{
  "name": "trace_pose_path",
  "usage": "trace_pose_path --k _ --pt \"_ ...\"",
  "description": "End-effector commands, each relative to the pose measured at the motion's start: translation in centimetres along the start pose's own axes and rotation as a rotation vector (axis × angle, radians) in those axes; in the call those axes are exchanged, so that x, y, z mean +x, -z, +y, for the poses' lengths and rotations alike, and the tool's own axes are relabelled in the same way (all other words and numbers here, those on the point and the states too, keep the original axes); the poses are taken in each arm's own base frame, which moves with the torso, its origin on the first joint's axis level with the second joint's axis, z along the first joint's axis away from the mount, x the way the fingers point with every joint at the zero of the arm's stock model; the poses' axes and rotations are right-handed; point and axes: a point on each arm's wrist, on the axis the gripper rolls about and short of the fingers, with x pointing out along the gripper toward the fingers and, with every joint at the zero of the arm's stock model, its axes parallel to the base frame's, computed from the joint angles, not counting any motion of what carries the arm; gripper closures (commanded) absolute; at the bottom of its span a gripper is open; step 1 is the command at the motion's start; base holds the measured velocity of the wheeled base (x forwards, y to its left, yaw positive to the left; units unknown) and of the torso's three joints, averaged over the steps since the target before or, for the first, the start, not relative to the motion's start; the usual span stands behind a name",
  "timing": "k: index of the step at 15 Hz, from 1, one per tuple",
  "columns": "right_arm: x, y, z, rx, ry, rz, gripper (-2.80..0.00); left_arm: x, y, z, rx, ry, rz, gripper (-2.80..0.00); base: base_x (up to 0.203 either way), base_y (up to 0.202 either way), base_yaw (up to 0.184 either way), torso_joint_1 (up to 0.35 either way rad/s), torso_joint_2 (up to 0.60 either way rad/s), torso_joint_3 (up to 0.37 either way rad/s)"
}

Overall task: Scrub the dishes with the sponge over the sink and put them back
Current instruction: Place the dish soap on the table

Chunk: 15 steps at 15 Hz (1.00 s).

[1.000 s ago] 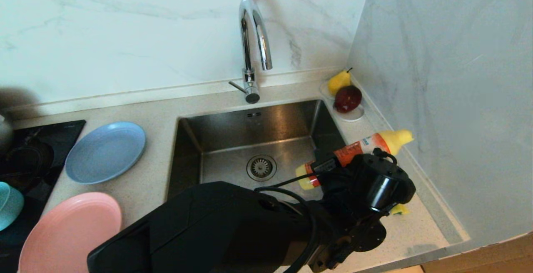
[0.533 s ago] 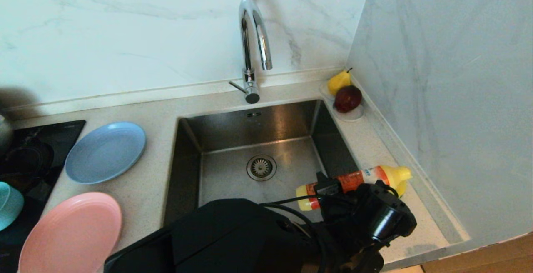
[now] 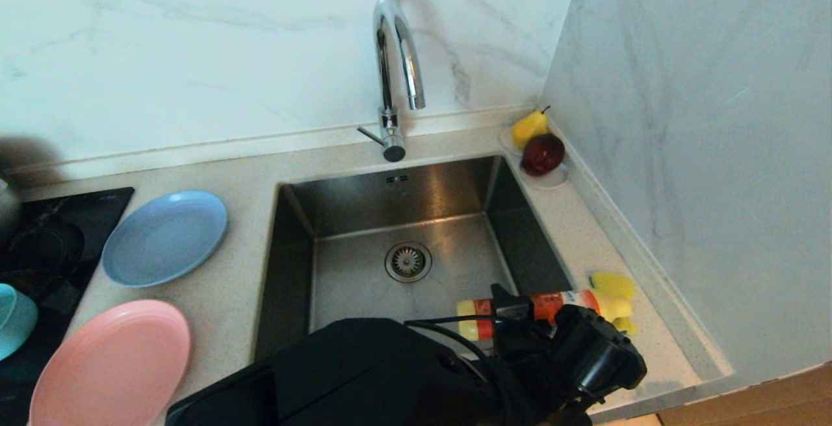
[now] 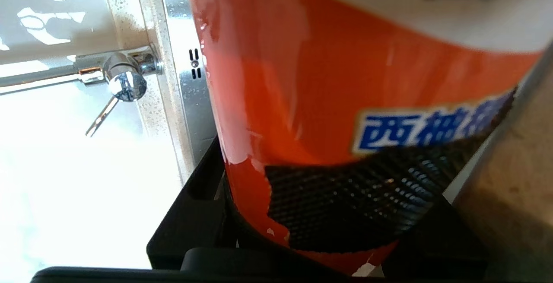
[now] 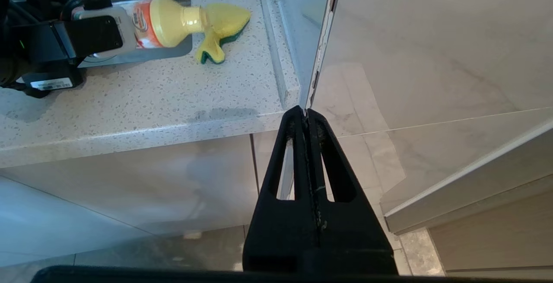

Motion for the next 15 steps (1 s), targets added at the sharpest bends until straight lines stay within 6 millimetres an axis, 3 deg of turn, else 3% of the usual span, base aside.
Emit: trace_pose_path --k 1,11,15 --pt "0.0 0.0 0.0 0.0 0.0 0.0 0.0 0.1 0.0 -0.2 0.022 -0.002 0.012 0.0 0.0 0.0 0.0 0.0 0.0 0.0" --pt "0.0 0.0 0.0 0.0 0.0 0.0 0.0 0.2 -0.1 -0.6 0.071 -0.023 0.059 0.0 0.0 0.0 0.0 0.0 0.0 0.0" --pt "0.0 0.0 0.0 0.0 0.0 0.0 0.0 0.2 -1.0 0.7 -0.007 -0.048 0.042 0.0 0.0 0.0 0.0 0.0 0.0 0.0"
